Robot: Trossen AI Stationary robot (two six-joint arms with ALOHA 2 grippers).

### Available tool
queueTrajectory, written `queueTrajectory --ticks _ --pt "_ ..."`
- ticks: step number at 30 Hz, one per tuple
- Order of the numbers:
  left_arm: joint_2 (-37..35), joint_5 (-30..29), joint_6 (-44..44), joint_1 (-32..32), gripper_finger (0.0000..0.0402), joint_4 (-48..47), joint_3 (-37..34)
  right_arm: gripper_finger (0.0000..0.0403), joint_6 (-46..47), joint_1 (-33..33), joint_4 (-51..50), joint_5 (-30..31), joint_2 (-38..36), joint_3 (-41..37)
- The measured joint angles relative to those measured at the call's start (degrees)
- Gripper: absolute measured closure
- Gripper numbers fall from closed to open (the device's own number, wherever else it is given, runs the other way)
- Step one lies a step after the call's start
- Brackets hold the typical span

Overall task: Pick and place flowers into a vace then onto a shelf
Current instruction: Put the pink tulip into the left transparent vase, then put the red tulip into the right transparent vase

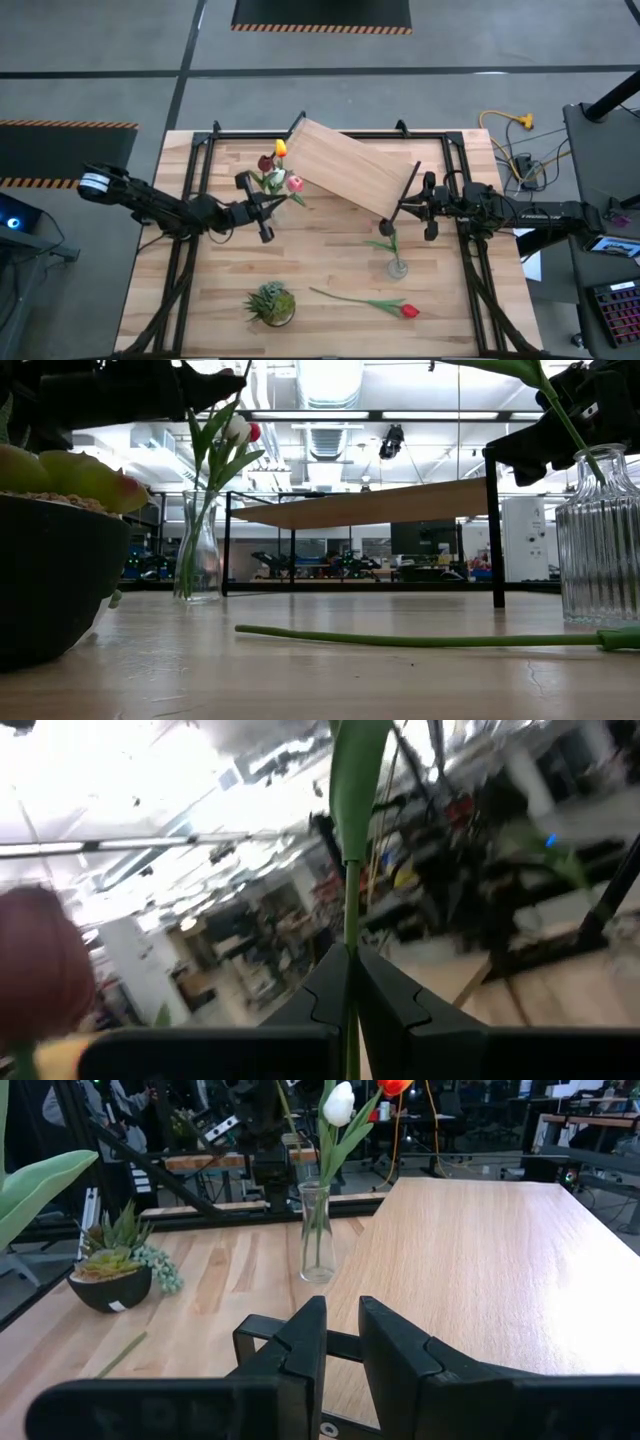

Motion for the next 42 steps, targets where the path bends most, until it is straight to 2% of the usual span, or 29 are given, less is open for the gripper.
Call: queueTrajectory --ticks 4,27,30,34,42 --pt "-0.01 -3.6 0.4 0.02 0.0401 -0.96 -1.78 0.0346 0.0 0.0 -0.02 -0.02 0.02 0.0" --pt "-0.18 -6.69 -6.94 0.58 0.0401 -0.92 -9.35 0.0346 -0.02 0.0 -0.05 -0.02 0.04 0.0" --pt "-0.18 -10.2 -9.22 0.61 0.04 -0.97 -9.46 0.0346 -0.02 0.0 -0.05 -0.02 0.04 0.0" --pt "-0.18 -15.91 -12.68 0.7 0.0368 -0.98 -9.49 0.0346 -0.02 0.0 -0.04 -0.02 0.04 0.0" --pt "-0.18 -15.09 -14.74 0.59 0.0243 -0.99 -9.5 0.0346 -0.02 0.0 -0.04 -0.02 0.07 0.0"
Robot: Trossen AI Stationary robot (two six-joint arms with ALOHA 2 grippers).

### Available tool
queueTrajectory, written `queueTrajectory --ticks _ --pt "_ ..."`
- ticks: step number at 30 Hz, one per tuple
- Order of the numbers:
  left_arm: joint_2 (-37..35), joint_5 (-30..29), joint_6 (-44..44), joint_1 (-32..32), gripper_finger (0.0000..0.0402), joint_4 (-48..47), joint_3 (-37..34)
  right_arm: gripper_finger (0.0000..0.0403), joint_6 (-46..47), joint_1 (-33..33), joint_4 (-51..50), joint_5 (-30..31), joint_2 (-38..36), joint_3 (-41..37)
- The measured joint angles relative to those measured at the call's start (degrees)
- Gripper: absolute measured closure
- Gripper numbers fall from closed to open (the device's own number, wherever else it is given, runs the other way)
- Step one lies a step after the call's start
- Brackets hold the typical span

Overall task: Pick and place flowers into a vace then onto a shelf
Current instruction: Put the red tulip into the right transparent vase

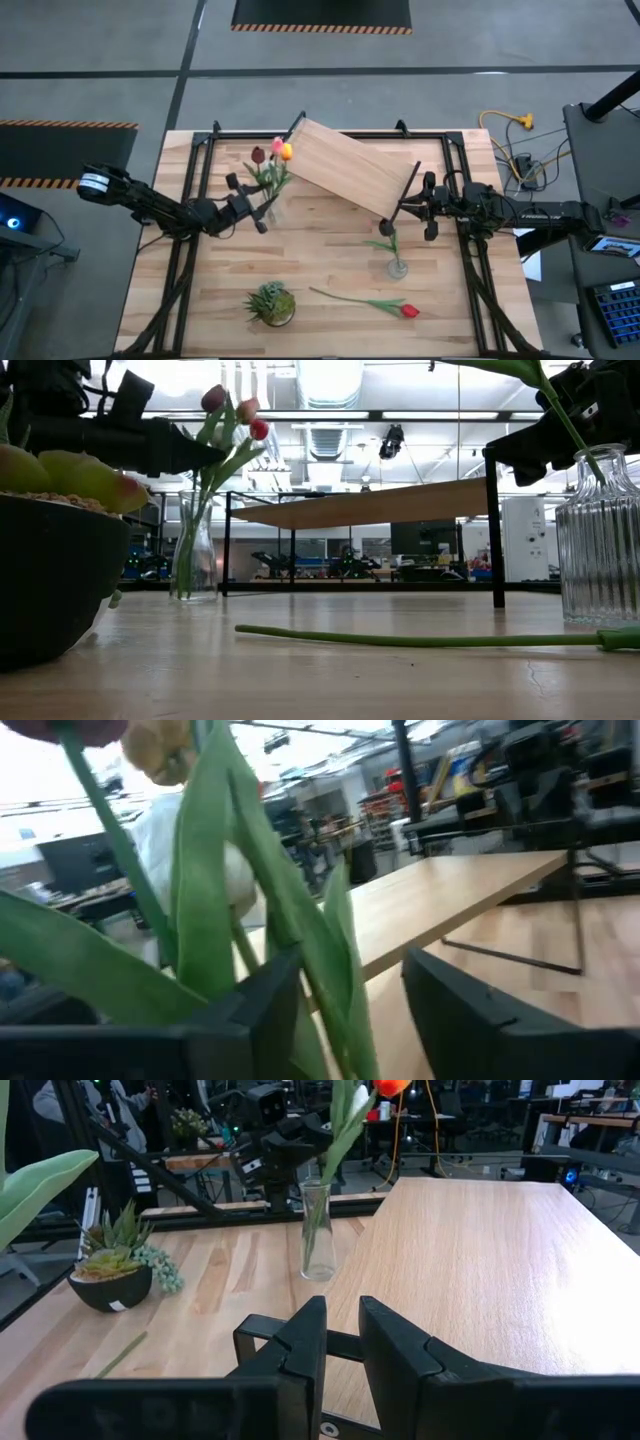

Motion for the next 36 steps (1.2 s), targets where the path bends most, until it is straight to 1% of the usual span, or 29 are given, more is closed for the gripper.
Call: queueTrajectory --ticks 2,5,10,15,17,21,25,28,32,36 --pt "0.0 2.27 -0.01 -0.09 0.0221 0.0 0.2 0.0346 0.0 0.0 0.0 0.0 0.0 0.0" --pt "-0.22 5.89 -0.01 -0.11 0.0203 0.0 0.58 0.0346 0.0 0.0 0.0 0.0 0.0 0.0" --pt "-1.31 8.28 -2.74 -0.41 0.0199 0.0 1.24 0.0346 0.0 0.0 0.0 0.0 0.0 0.0" --pt "-4.58 14.55 -6.91 -1.16 0.0199 -1.87 1.24 0.0346 0.0 0.0 -0.02 -0.02 0.0 0.0" --pt "-6.59 15.05 -9.31 -1.14 0.0199 -5.9 1.24 0.0346 0.0 0.01 -0.02 -0.02 0.0 0.0" --pt "-11.88 15.1 -15.02 -1.14 0.0199 -17.25 1.24 0.0346 0.0 0.0 -0.02 0.0 0.0 0.0" --pt "-18.81 19.11 -18.13 -1.14 0.0199 -25.78 1.24 0.0346 0.0 0.01 -0.02 -0.02 0.0 0.0" --pt "-25.97 20.94 -18.62 -1.14 0.0199 -34.51 1.24 0.0346 0.02 0.0 -0.02 -0.02 0.0 0.0" --pt "-36.14 20.9 -23.53 -1.14 0.0199 -49.12 1.17 0.0346 1.1 0.0 -0.02 0.0 0.0 0.0" --pt "-44.39 20.9 -25.6 -1.14 0.0199 -57.75 1.15 0.0346 1.12 0.0 -0.02 -0.01 0.0 0.0"
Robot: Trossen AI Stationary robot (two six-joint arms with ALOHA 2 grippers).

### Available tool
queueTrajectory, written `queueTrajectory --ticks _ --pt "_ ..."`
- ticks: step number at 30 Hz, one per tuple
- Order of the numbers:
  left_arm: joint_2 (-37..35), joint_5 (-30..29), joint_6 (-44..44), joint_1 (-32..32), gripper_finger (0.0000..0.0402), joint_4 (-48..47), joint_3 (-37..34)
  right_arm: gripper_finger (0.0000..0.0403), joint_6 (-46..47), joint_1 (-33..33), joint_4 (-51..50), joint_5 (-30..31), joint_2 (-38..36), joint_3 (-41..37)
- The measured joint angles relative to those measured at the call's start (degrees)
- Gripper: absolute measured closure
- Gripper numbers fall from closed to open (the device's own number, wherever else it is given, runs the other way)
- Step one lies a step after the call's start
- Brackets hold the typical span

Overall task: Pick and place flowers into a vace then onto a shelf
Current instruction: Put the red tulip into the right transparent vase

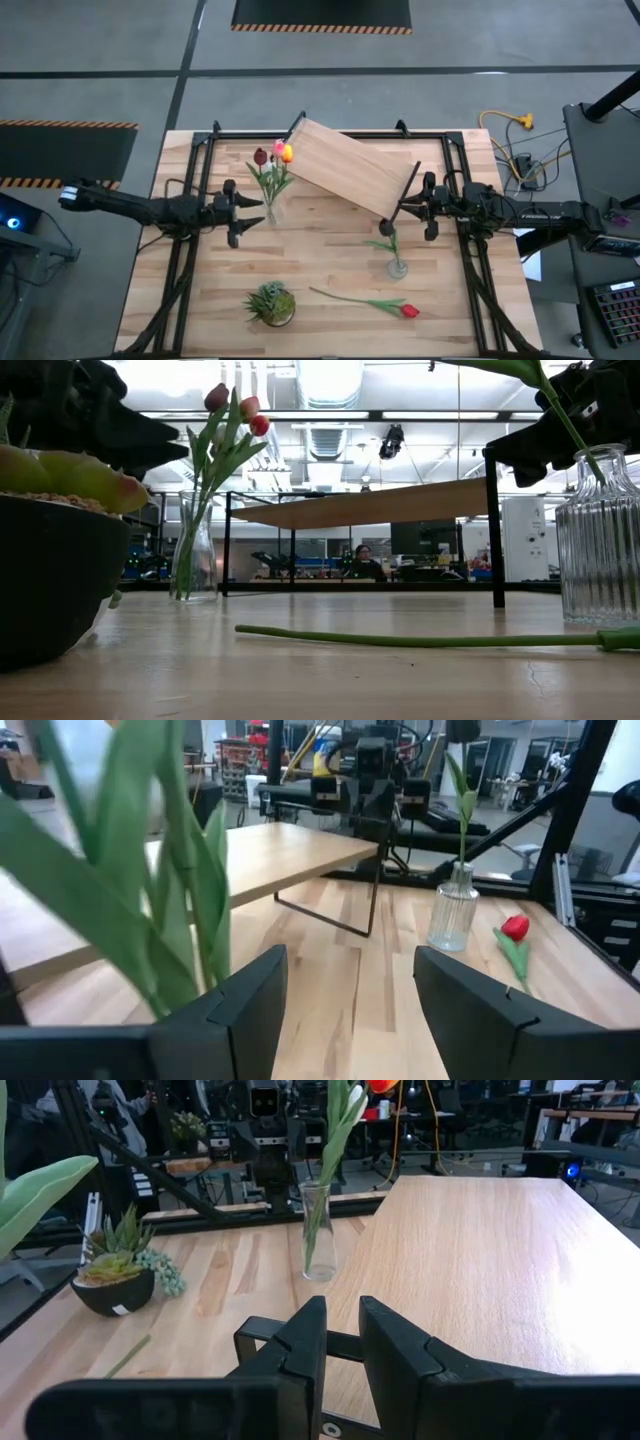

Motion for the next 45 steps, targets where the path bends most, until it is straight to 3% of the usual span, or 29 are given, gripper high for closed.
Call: queueTrajectory --ticks 12,17,23,25,29,34,39,45 --pt "-15.27 0.04 0.3 0.0 0.0213 -17.79 -0.04 0.0346 0.29 0.0 0.0 -0.01 -0.02 -0.02" --pt "-18.53 0.06 0.3 0.0 0.0273 -21.21 -0.9 0.0346 0.15 0.0 0.02 -0.03 -0.02 -0.02" --pt "-21.04 0.22 0.3 0.0 0.0383 -21.48 -3.19 0.0346 -0.06 0.02 2.41 -0.3 -0.14 -0.15" --pt "-21.11 0.25 0.3 0.0 0.0394 -21.29 -3.23 0.0346 -0.7 0.02 5.8 -0.69 -0.15 0.01" --pt "-21.11 -0.37 0.93 0.02 0.0398 -22.07 -3.02 0.0346 -4.15 0.02 11.74 -5.92 -0.15 1.99" --pt "-20.4 -1.03 0.95 0.02 0.0401 -22.42 -2.92 0.0345 -14.44 0.07 12.59 -18.79 0.94 7.74" --pt "-19.21 -1.1 0.95 0.02 0.0401 -22.42 -2.93 0.0305 -21.48 0.41 12.0 -24.75 5.0 15.94" --pt "-17.92 -1.67 0.34 0.02 0.0401 -22.4 -2.93 0.0209 -36.08 3.47 10.62 -28.6 12.67 24.51"
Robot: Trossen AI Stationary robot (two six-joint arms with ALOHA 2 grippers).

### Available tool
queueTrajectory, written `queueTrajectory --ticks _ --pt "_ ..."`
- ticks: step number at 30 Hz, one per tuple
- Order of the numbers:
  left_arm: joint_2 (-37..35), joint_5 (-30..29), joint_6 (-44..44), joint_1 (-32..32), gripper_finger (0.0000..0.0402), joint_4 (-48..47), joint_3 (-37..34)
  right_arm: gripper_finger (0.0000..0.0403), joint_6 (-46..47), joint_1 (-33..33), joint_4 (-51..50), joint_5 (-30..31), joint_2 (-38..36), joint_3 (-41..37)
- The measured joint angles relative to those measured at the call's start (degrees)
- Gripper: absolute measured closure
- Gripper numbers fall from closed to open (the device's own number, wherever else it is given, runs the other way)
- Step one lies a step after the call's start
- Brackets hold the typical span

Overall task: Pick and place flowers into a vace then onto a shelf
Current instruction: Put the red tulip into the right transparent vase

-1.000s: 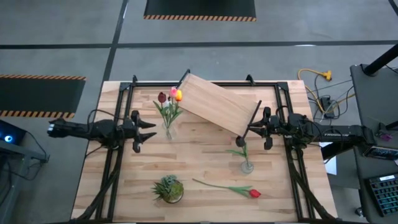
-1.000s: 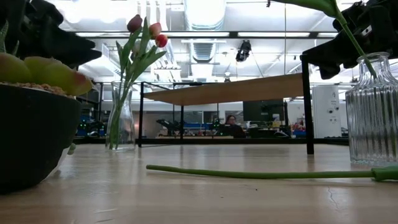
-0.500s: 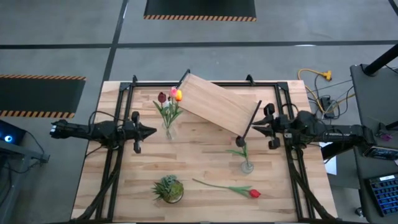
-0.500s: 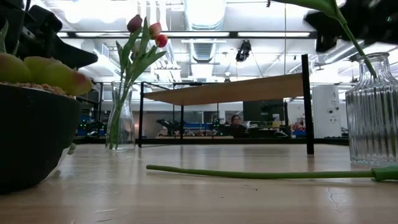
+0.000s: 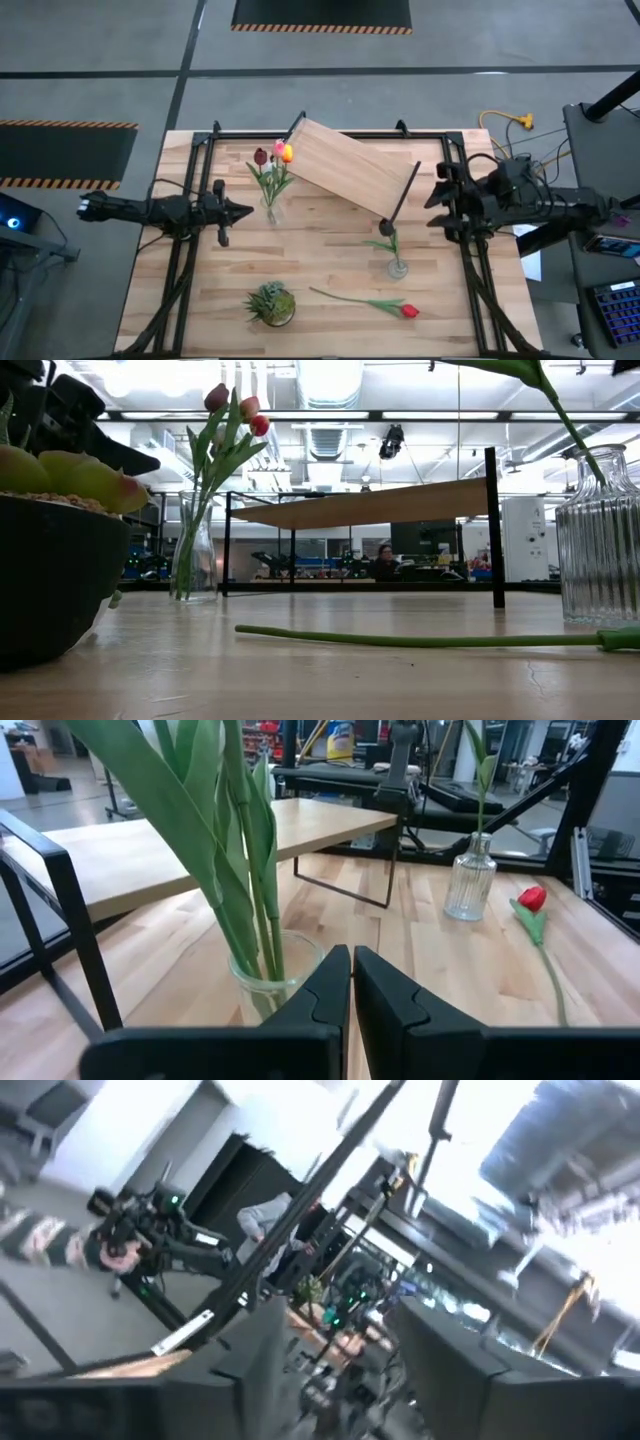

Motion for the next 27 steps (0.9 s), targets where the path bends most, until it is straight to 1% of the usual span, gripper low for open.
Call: queueTrajectory --ticks 2,5,8,13,16,23,25,27 --pt "0.46 -0.01 0.0 0.0 0.0401 0.0 -0.02 0.0179 -5.71 1.1 -1.94 0.0 2.29 2.6" --pt "0.79 -0.01 -0.02 0.0 0.0401 0.0 -0.02 0.0143 -13.41 2.63 -6.27 -0.02 4.97 6.29" --pt "0.77 -0.01 -0.02 0.0 0.0401 0.0 -0.02 0.0125 -20.5 4.46 -10.92 -0.07 6.94 9.93" --pt "0.77 -0.01 -0.02 0.0 0.0401 0.0 -0.04 0.0121 -32.16 9.21 -16.9 -0.09 9.67 14.04" --pt "0.77 0.0 -0.02 0.02 0.0401 0.0 -0.04 0.0124 -37.27 12.06 -16.71 -0.09 11.2 15.42" --pt "0.77 0.01 -0.02 0.02 0.0401 0.0 -0.04 0.0133 -42.82 16.52 -16.87 0.1 17.23 18.86" --pt "0.77 0.01 -0.02 0.02 0.0401 0.0 -0.04 0.0133 -43.82 17.65 -17.49 1.64 19.64 20.12" --pt "0.77 0.01 -0.02 0.02 0.0401 0.01 -0.04 0.0133 -46.32 19.0 -20.39 5.22 22.24 21.78"
